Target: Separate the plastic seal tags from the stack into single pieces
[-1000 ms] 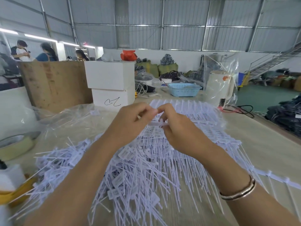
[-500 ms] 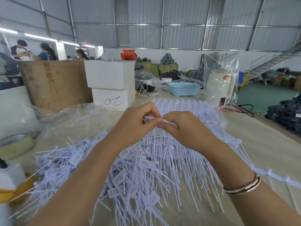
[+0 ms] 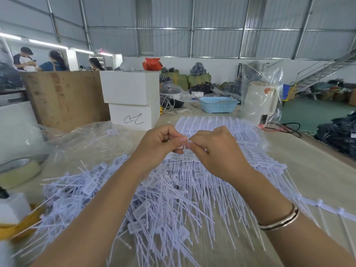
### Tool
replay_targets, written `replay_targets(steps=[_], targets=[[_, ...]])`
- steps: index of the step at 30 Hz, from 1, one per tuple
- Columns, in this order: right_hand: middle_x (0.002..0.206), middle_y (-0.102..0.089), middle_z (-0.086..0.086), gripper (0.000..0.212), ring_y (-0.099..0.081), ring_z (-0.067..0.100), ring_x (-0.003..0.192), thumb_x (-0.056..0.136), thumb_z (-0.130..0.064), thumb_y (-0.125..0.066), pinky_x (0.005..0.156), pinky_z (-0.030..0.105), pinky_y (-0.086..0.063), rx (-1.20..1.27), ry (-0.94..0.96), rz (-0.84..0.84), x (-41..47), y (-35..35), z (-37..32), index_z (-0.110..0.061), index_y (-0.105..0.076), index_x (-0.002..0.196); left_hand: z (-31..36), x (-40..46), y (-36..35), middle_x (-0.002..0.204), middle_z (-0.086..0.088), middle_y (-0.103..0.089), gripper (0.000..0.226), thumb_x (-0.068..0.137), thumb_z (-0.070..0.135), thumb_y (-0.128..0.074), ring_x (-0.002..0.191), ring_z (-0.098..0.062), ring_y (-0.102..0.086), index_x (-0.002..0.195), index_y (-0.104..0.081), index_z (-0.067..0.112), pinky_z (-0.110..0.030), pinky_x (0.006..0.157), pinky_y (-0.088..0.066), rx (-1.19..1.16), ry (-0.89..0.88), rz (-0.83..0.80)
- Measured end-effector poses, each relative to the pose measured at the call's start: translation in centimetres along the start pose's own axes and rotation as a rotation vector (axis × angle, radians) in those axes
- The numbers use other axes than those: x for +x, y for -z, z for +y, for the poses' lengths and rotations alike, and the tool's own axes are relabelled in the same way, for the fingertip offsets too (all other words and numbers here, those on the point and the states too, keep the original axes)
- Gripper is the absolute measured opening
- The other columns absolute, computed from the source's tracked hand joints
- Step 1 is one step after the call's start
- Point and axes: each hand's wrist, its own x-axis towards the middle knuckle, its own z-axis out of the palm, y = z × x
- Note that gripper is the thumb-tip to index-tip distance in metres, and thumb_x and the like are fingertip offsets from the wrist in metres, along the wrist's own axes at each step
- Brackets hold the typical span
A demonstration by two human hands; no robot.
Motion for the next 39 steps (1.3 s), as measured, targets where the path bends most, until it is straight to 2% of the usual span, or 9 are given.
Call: replay_targets(steps=[8,11,16,19,23,29,34,36,39], targets=[[0.058,-0.042,-0.007,0.031,-0.031,0.019,0.048,0.09,-0.02,-0.057,0.07,0.037,-0.037,0.033,0.033,0.157,-0.3,-1.2,0.1,-0.007,-0.057,0.062,-0.8,0.1,-0.3,0.069,-0.002,-0.071,0.008,0.068,0.03,-0.07,0.064,-0.013,-0.068,0.064,-0.067,0.024,-0.017,0.063,-0.053,-0.068,0.049,0.066],[0.055,-0.052,-0.003,0.027,-0.029,0.017,0.046,0.085,-0.016,-0.061,0.067,0.034,-0.039,-0.025,0.062,0.242,-0.5,-1.9,0.4,-0.009,-0.058,0.06,-1.1,0.2,-0.5,0.07,-0.003,-0.071,0.011,0.068,0.031,-0.07,0.065,-0.014,-0.068,0.065,-0.068,0.021,-0.021,0.067,-0.056,-0.072,0.082,0.067],[0.066,-0.066,-0.001,0.023,-0.051,0.02,0.048,0.092,-0.019,-0.056,0.069,0.028,-0.038,-0.021,0.072,0.396,-0.4,-1.3,0.5,-0.009,-0.073,0.081,-1.8,0.7,1.4,0.061,0.0,-0.067,0.015,0.076,0.021,-0.068,0.054,-0.007,-0.061,0.07,-0.059,0.011,-0.016,0.052,-0.05,-0.401,0.264,0.328],[0.071,-0.064,-0.012,0.022,-0.055,0.014,0.059,0.095,-0.018,-0.051,0.064,0.032,-0.047,0.222,-0.057,0.405,0.2,0.9,0.4,-0.009,-0.07,0.087,-2.0,1.1,4.1,0.059,0.007,-0.064,0.014,0.088,0.019,-0.064,0.056,-0.005,-0.058,0.074,-0.063,0.016,-0.02,0.061,-0.05,-0.11,0.222,0.386],[0.072,-0.057,-0.019,0.025,-0.045,0.006,0.047,0.093,-0.011,-0.046,0.049,0.015,-0.04,0.835,-0.348,0.27,1.8,2.9,-0.3,-0.035,-0.053,0.093,-1.5,1.6,5.1,0.06,0.013,-0.064,0.018,0.086,0.031,-0.066,0.05,0.001,-0.055,0.068,-0.066,0.031,-0.019,0.057,-0.044,0.426,0.096,0.395],[0.079,-0.059,0.007,0.022,-0.056,0.009,0.05,0.09,0.0,-0.051,0.055,0.024,-0.05,0.919,-0.474,-0.363,5.6,-2.7,-3.5,-0.016,-0.055,0.104,-2.9,0.9,5.8,0.076,0.0,-0.064,0.027,0.092,0.038,-0.054,0.08,-0.023,-0.061,0.076,-0.069,0.022,-0.03,0.071,-0.047,1.107,0.349,0.276],[0.099,-0.062,0.009,0.029,-0.059,0.014,0.074,0.09,-0.01,-0.06,0.063,0.015,-0.048,0.92,-0.568,-0.413,6.0,-8.4,-4.2,-0.006,-0.06,0.119,-2.8,0.7,6.0,0.102,-0.005,-0.066,0.031,0.094,0.026,-0.041,0.095,-0.028,-0.059,0.098,-0.071,0.023,-0.041,0.084,-0.05,1.106,0.343,0.368],[0.111,-0.062,0.003,0.03,-0.058,0.012,0.092,0.092,-0.016,-0.059,0.064,0.005,-0.042,0.85,-0.515,-0.316,5.7,-8.8,-3.5,-0.013,-0.061,0.122,-2.6,0.9,5.9,0.111,-0.005,-0.063,0.03,0.095,0.022,-0.04,0.103,-0.028,-0.056,0.106,-0.068,0.023,-0.044,0.089,-0.046,1.056,0.264,0.423],[0.108,-0.061,-0.008,0.017,-0.056,0.006,0.091,0.094,-0.018,-0.056,0.063,0.001,-0.041,0.897,-0.517,-0.124,4.5,-7.5,-1.2,-0.024,-0.066,0.107,-2.0,1.1,5.1,0.107,-0.003,-0.065,0.029,0.096,0.023,-0.039,0.101,-0.026,-0.055,0.104,-0.068,0.023,-0.044,0.087,-0.046,1.023,0.164,0.398]])
